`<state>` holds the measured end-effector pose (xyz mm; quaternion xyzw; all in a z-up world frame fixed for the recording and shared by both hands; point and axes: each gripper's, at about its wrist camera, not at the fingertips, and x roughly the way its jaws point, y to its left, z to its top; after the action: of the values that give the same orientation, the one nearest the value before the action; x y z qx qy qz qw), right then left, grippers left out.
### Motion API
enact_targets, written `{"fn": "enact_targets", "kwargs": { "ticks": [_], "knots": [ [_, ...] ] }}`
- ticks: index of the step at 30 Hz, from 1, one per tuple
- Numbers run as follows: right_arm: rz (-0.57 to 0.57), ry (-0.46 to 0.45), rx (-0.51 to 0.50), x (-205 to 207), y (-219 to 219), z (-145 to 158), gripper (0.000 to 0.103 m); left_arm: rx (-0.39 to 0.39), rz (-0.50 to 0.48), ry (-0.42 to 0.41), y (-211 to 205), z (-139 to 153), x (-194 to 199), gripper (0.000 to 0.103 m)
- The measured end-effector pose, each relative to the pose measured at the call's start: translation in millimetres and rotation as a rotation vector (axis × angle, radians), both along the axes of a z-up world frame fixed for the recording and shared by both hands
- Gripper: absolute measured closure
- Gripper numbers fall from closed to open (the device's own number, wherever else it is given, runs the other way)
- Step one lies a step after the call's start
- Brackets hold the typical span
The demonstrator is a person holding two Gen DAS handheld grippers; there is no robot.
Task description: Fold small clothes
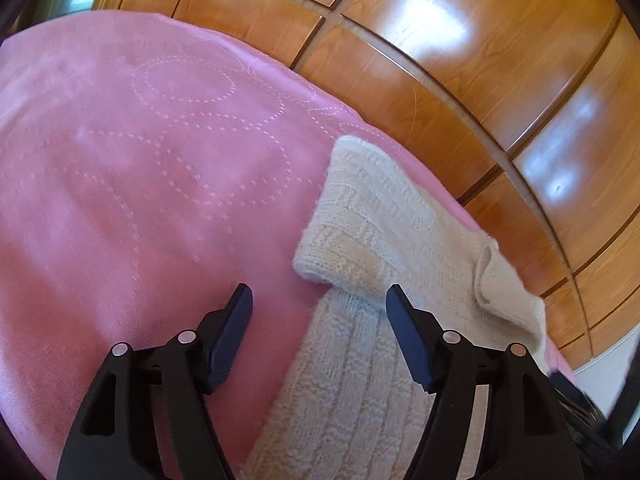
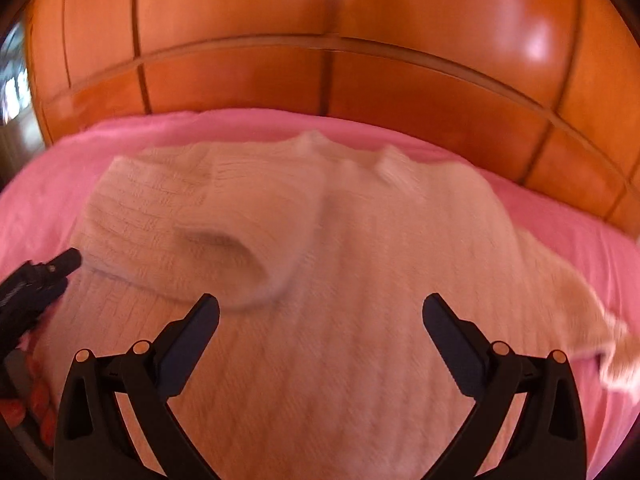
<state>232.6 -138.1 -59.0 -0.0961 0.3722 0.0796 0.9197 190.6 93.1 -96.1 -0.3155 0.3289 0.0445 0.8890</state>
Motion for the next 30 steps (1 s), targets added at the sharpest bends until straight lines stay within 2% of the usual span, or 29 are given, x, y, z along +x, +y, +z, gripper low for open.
{"fn": "enact_targets", "kwargs": {
  "ticks": [2,4,6,7,10,13,16,17,18,20,24,27,28,29,30],
  "knots": [
    [-0.009,-0.003,-0.034,19,10,-3,0.002,0.001,-0.002,-0.001,-2,0,1,0.034],
    [-0.053,-0.045,-0.020,29,6,2,0.002,0.000,-0.008,-0.005,-3,0,1,0.032],
    [-0.135,-0.061,0.056,36,-14,6,0.002,-0.004,-0.011,-0.012,0,0,0,0.029],
    [-0.186,-0.036,0.141,39,-31,5,0.004,-0.007,-0.015,-0.017,-1,0,0,0.028],
    [-0.255,0.055,0.370,45,-67,-9,0.024,0.010,-0.021,-0.014,-4,-1,3,0.026],
    [-0.226,0.073,0.524,48,-83,-17,0.037,0.027,-0.026,-0.004,-7,0,7,0.024],
    [-0.129,0.077,0.580,56,-81,-15,0.070,0.046,-0.028,0.010,-10,0,9,0.024],
    [-0.105,0.090,0.580,61,-79,-14,0.090,0.050,-0.028,0.013,-10,0,9,0.024],
    [-0.091,0.103,0.579,65,-77,-14,0.097,0.051,-0.027,0.014,-11,1,9,0.024],
    [-0.080,0.086,0.553,70,-76,-6,0.097,0.046,-0.024,0.007,-10,1,8,0.024],
    [-0.086,-0.057,0.470,52,-83,21,0.097,0.041,0.001,-0.010,-7,1,4,0.024],
    [-0.116,-0.020,0.402,53,-91,6,0.097,0.064,-0.008,0.008,-10,1,8,0.021],
    [-0.116,0.021,0.378,58,-92,-7,0.096,0.071,-0.011,0.014,-11,1,9,0.021],
    [-0.121,0.077,0.363,62,-92,-23,0.090,0.077,-0.015,0.021,-12,0,11,0.020],
    [-0.130,0.085,0.367,62,-93,-29,0.090,0.082,-0.017,0.026,-13,0,12,0.019]
  ]
}}
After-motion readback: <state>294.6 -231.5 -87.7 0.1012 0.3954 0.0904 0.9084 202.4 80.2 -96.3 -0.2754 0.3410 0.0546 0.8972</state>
